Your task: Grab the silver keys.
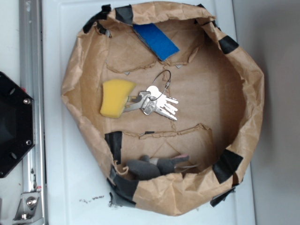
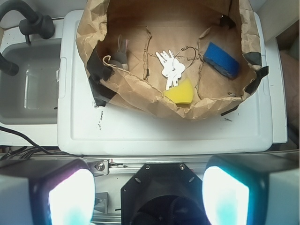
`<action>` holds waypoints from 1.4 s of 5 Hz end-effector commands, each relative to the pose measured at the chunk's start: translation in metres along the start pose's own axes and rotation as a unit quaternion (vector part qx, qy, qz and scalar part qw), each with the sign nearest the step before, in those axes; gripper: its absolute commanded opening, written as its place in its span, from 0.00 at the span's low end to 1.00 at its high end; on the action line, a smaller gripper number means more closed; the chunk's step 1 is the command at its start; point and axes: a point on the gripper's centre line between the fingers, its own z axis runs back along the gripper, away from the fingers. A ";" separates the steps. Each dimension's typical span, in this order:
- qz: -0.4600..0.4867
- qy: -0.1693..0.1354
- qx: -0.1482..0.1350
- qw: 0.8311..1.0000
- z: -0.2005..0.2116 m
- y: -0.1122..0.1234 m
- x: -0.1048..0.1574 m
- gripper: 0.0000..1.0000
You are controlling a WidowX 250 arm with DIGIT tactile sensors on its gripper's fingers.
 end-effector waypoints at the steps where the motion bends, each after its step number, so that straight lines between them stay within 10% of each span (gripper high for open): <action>1: 0.000 0.000 0.000 1.000 0.000 0.000 0.000 1.00; 4: 0.172 -0.009 0.054 0.984 -0.049 0.029 0.137 1.00; 7: 0.149 -0.035 0.063 0.986 -0.097 0.062 0.119 1.00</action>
